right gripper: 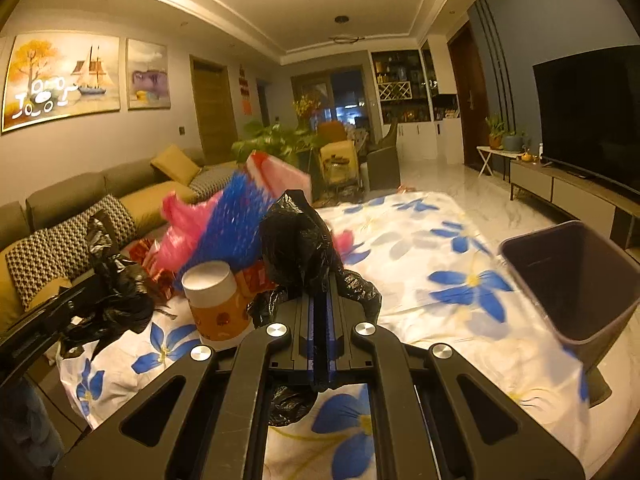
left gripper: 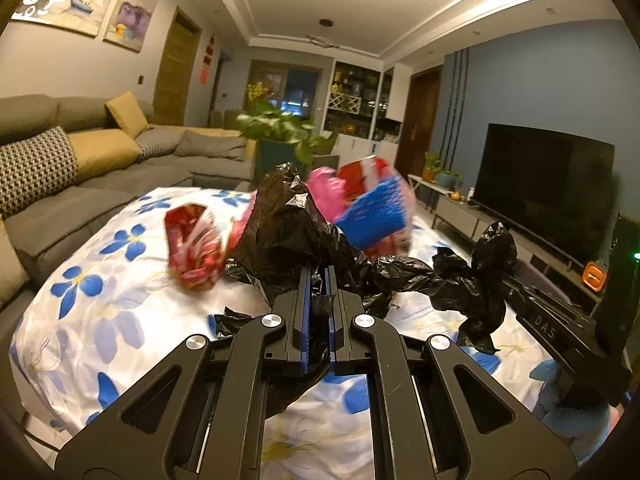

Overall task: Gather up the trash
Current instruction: 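Carry both black bags from the table over the grey bin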

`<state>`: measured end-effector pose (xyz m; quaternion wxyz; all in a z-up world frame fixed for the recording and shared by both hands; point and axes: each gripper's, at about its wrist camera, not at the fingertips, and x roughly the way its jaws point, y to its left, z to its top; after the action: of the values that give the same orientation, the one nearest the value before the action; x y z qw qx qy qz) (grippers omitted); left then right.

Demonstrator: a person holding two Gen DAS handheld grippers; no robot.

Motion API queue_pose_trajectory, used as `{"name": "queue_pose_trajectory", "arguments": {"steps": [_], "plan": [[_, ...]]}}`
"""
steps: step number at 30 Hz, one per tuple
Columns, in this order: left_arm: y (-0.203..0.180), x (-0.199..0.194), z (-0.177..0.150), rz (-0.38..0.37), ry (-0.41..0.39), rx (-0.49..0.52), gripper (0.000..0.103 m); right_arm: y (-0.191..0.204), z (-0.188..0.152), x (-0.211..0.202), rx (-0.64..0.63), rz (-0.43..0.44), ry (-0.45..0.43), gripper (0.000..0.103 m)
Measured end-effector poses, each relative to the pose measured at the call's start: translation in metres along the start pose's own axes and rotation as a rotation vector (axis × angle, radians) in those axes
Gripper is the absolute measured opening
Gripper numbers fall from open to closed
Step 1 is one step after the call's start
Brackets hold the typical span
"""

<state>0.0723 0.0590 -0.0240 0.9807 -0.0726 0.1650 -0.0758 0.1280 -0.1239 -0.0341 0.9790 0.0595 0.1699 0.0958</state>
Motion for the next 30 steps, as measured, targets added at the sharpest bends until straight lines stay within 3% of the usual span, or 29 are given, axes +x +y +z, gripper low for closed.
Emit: {"name": "queue_pose_trajectory", "arguments": {"steps": [11, 30], "plan": [[-0.062, 0.011, 0.018, -0.119, -0.034, 0.060, 0.006, -0.040, 0.020, -0.043, 0.012, -0.094, -0.093, 0.006], [-0.196, 0.084, 0.041, -0.379, -0.046, 0.144, 0.006, -0.151, 0.048, -0.074, 0.086, -0.350, -0.243, 0.006]]}}
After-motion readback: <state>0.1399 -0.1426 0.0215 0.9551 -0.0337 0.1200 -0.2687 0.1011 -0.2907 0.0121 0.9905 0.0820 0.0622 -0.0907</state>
